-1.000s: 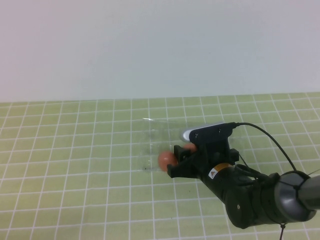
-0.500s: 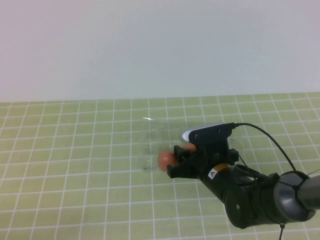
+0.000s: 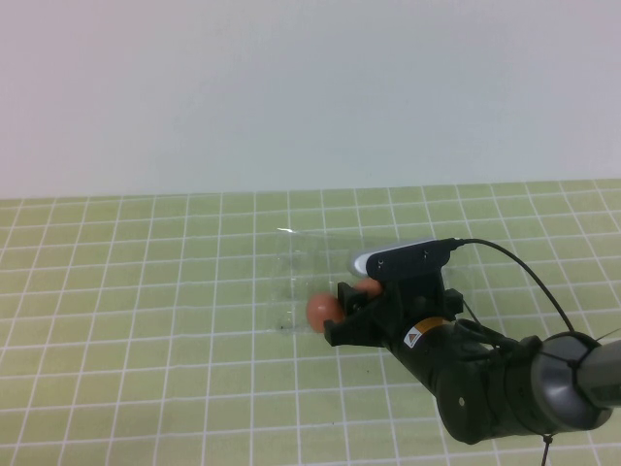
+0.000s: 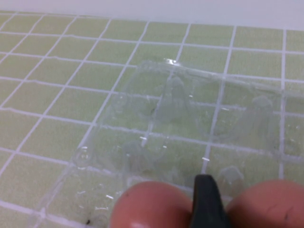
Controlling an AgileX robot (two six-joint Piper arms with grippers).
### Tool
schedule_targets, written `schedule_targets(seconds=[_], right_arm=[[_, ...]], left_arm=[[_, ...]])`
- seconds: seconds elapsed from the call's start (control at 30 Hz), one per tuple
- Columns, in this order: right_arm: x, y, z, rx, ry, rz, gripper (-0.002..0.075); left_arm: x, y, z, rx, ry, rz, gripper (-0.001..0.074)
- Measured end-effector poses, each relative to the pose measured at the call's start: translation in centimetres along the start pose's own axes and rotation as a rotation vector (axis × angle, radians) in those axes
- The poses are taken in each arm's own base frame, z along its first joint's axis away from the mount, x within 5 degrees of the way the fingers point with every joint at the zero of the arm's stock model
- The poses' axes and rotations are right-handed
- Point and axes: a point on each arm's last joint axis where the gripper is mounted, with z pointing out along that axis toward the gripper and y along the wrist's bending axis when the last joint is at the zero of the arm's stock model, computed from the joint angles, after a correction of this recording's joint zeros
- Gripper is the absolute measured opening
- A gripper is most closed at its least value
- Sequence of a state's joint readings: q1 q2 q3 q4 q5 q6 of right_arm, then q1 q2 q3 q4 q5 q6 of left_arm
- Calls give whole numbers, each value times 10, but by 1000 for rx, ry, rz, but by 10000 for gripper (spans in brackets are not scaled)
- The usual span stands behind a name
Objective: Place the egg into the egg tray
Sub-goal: Place the egg in the egg tray
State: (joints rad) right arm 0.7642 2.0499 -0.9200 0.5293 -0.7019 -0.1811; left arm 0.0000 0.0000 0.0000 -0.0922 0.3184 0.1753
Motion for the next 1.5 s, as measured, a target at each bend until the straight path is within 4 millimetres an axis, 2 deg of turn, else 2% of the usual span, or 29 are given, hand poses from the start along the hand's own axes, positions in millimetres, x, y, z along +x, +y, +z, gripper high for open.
schedule_targets(seconds=[0.47,0.73,1.5], right_arm=[[0,-1,0,11,-6,66,410],[0,-2,0,17,-5,164,410],[0,-1,0,16,5,86,416]], left_arm=[[0,0,0,0,0,0,-1],[0,0,0,0,0,0,-1],[0,0,0,0,0,0,-2]])
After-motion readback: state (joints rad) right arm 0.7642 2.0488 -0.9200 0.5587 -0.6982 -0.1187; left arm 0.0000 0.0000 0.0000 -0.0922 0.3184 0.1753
